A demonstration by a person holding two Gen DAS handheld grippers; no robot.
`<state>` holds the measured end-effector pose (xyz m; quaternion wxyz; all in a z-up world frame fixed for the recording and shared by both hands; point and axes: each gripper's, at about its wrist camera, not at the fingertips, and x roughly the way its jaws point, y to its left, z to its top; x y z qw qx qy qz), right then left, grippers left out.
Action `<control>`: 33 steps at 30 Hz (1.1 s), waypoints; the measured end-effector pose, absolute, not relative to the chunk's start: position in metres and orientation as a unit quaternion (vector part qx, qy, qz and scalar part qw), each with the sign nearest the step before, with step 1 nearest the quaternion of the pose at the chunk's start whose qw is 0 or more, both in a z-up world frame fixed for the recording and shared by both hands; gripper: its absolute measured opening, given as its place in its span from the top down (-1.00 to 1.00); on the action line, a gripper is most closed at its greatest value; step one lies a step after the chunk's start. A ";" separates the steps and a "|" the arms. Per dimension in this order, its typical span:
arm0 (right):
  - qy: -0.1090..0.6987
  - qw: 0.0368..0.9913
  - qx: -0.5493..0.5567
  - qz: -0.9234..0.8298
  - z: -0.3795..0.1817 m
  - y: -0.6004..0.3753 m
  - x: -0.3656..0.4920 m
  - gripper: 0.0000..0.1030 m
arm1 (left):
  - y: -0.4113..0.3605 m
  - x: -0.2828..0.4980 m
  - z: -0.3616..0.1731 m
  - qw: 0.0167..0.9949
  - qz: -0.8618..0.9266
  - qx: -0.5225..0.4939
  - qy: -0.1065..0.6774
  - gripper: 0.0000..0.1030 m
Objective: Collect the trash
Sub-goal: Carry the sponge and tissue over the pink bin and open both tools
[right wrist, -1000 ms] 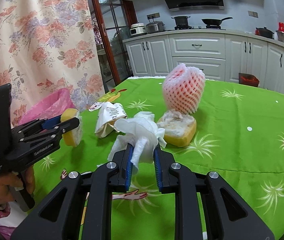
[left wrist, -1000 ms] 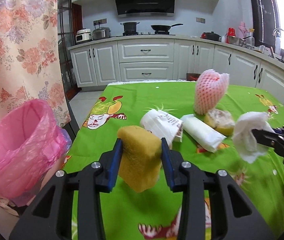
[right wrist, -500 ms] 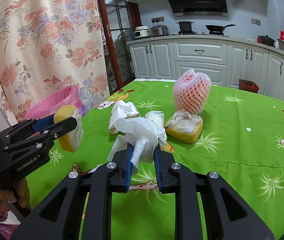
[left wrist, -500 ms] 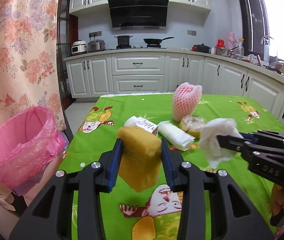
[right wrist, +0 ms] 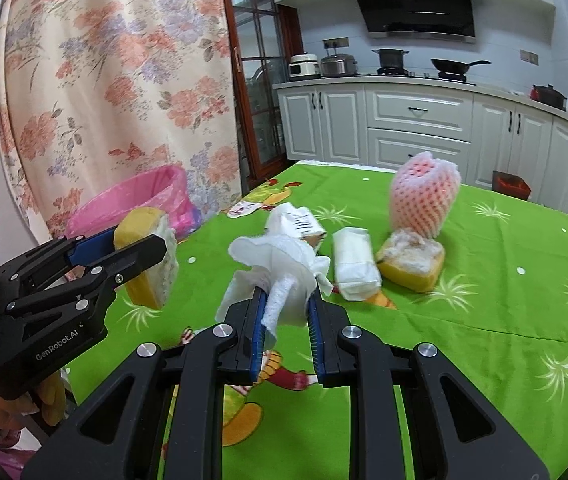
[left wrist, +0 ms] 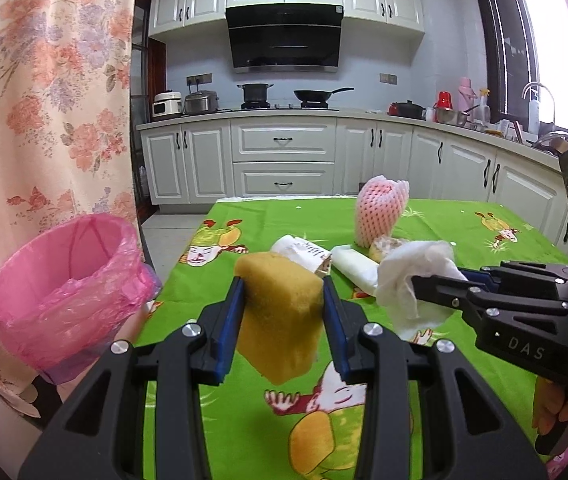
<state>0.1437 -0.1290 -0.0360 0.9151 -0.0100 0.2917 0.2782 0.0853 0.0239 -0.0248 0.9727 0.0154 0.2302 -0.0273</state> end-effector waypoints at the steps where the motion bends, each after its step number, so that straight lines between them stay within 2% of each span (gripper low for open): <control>1: 0.292 0.914 -0.012 0.281 -0.036 -0.126 0.144 0.61 | 0.027 0.084 -0.024 0.973 -0.025 0.014 0.229 0.28; 10: 0.281 0.905 -0.044 0.317 -0.026 -0.083 0.150 0.61 | 0.057 0.073 -0.016 0.978 0.001 0.014 0.209 0.28; 33: 0.217 0.866 -0.082 0.444 0.022 0.064 0.192 0.61 | 0.213 0.086 0.022 0.974 0.144 -0.009 0.175 0.26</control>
